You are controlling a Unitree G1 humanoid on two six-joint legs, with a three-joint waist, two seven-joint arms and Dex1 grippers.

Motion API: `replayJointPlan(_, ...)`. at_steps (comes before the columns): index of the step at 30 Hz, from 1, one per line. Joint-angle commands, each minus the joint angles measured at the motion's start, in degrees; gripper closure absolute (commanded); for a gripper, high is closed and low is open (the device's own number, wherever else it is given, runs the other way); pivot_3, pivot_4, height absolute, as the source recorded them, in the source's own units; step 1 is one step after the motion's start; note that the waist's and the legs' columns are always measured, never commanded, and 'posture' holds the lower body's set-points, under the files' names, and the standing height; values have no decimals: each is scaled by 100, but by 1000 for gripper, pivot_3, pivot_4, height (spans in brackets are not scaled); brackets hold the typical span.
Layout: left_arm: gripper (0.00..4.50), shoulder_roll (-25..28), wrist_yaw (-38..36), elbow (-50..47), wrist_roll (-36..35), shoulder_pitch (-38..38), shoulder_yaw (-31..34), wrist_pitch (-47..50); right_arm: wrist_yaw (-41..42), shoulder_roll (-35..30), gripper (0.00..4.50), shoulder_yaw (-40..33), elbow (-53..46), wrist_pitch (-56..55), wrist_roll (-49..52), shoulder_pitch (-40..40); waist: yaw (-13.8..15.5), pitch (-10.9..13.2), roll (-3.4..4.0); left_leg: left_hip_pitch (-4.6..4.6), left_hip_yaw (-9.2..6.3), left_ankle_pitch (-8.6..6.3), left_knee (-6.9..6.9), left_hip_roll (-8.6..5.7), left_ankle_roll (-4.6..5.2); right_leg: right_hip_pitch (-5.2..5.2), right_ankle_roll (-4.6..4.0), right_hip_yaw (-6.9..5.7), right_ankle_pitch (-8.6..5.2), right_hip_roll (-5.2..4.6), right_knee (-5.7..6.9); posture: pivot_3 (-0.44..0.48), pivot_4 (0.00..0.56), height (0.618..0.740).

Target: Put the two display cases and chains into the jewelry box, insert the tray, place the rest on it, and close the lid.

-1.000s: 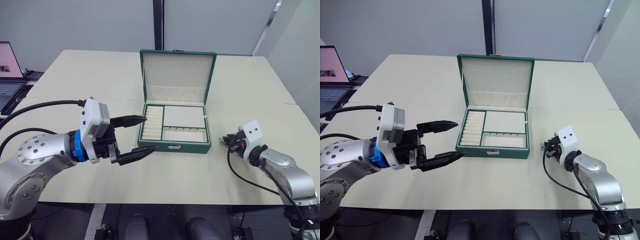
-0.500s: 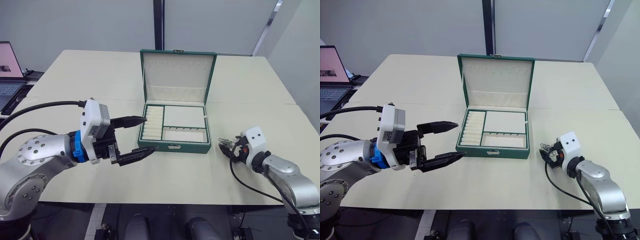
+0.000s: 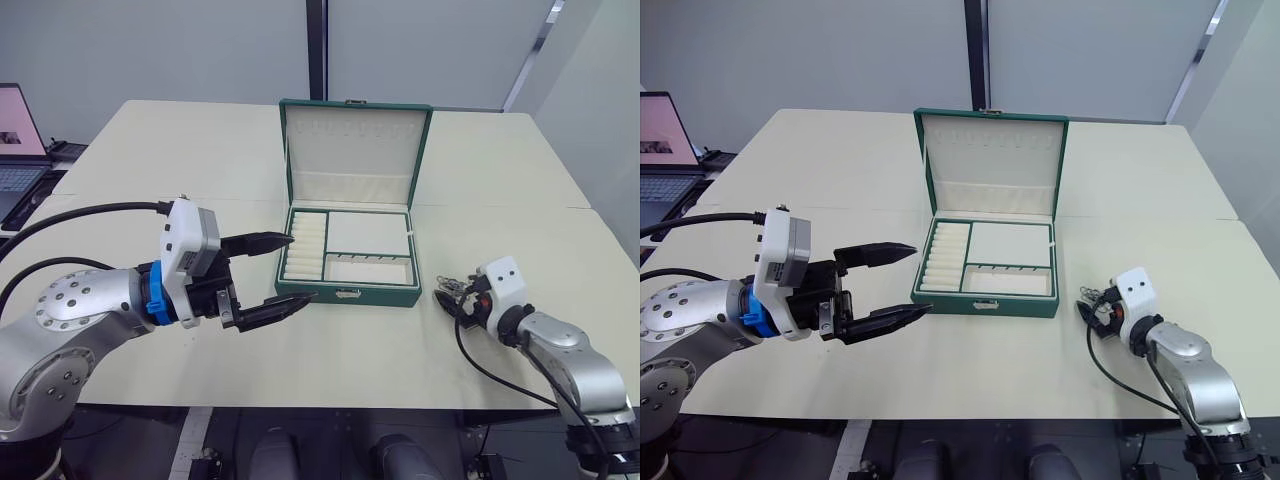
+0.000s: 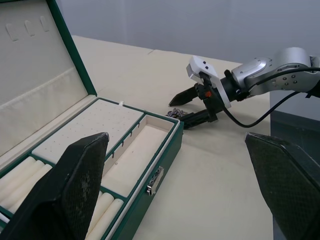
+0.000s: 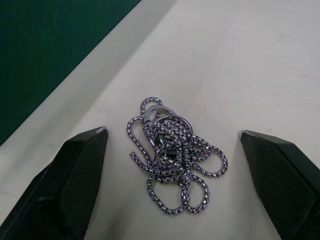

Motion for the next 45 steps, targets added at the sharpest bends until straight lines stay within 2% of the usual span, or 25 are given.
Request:
replayJointPlan(1,0,13,14,-122,-68,-36,60,-42,-21,51,37,61,51,72,-33,-60,-3,0,0,0,0,0,0,0,0,0,0,0,0,0,0,0,150,740)
replayJointPlan(4,0,13,26,-128,-68,-50,56,-42,-29,96,621,47,44,220,12,-96,-5,0,0,2,0,0,0,0,0,0,0,1,0,0,2,0,150,740)
replayJointPlan(9,0,16,28,-122,-54,-61,53,-48,-35,131,2279,8,-20,424,82,-66,-4,-1,-1,3,0,0,0,0,0,1,0,0,0,0,2,0,150,740)
replayJointPlan(13,0,13,27,-117,-51,-77,45,-53,-70,160,3312,-45,-84,562,130,-15,-2,-3,-2,3,-1,0,0,0,0,1,0,-1,0,0,2,0,150,740)
replayJointPlan(15,0,14,17,-107,-45,-87,40,-57,-76,171,3625,-67,-113,609,141,1,-1,-3,-3,3,-1,0,0,0,0,1,0,-1,0,0,2,0,150,740)
replayJointPlan(26,0,-19,18,-89,-4,-127,-5,-83,-104,240,3625,-181,-148,730,231,-67,1,-3,-2,3,-1,0,0,0,0,2,0,-2,0,0,2,0,150,740)
replayJointPlan(30,0,-24,37,-104,5,-108,1,-81,-202,403,3625,-436,-181,869,417,-220,-4,-3,-2,3,-1,0,0,1,0,2,0,-1,0,1,2,0,150,740)
replayJointPlan(45,0,-118,19,-88,84,-103,-108,-142,-273,332,3625,-978,-943,1433,1047,-357,4,-1,0,1,0,0,-1,1,0,0,0,0,0,1,2,0,150,740)
